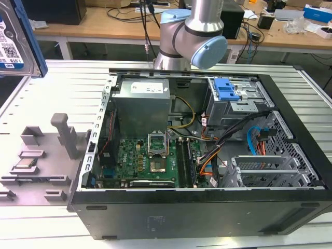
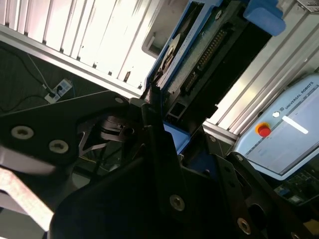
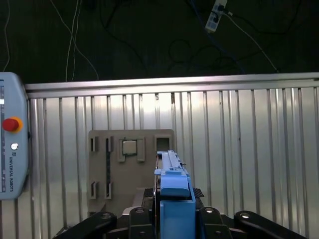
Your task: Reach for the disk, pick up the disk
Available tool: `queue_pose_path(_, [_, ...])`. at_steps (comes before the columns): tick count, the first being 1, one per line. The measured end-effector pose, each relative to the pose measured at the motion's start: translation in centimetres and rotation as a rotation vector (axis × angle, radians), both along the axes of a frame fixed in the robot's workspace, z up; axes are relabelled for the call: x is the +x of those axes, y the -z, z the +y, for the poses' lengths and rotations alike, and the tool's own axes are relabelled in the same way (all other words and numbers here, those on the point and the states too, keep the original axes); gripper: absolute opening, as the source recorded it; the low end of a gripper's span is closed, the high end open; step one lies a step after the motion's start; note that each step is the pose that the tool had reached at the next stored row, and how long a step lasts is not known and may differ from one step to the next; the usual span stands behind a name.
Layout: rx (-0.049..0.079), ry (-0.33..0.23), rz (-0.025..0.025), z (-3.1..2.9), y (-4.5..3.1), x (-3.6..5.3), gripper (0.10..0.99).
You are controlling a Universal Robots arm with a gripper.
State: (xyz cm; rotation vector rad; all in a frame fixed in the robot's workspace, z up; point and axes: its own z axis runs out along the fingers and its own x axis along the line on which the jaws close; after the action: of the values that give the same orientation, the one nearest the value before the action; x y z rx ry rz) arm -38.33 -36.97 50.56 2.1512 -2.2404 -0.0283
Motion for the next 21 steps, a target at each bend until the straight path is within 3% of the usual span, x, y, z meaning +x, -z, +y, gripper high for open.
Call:
queue_pose_path(6, [0.000,0.000,0.0001,0.00,0.00,0.00,0.369])
queue_pose_path(9, [0.000,0.000,0.0001,0.00,0.00,0.49,0.369])
queue_pose_path(11, [0.000,0.000,0.0002,0.01,0.00,1.70,0.369])
queue_pose_path(21, [0.000,0.000,0.0002,0.01,0.00,5.69,0.369])
